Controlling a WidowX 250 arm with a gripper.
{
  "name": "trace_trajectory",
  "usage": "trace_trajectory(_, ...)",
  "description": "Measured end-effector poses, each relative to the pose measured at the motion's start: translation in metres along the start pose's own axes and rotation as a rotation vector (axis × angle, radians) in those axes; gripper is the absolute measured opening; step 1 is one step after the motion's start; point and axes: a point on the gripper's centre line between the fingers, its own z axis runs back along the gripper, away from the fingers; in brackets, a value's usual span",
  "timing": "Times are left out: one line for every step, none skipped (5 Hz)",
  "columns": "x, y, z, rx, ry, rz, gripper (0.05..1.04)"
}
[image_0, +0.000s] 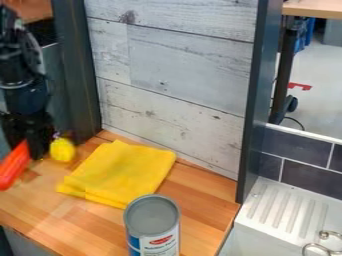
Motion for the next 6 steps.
trace_trajectory(0.002, 0.008, -0.027, -0.002, 0.05, 0.041, 0.56)
trace_trajectory(0.002, 0.009, -0.045, 0.003, 0.069, 0.096, 0.56)
trace_trajectory(0.002, 0.013, -0.053, 0.016, 0.036, 0.199, 0.56)
trace_trajectory(-0.004, 0.022, -0.06, -0.019, 0.038, 0.27, 0.56)
trace_trajectory(-0.007, 0.027, -0.064, -0.021, 0.063, 0.282, 0.56)
trace_trajectory(-0.016, 0.035, -0.076, -0.04, 0.1, 0.3, 0.56)
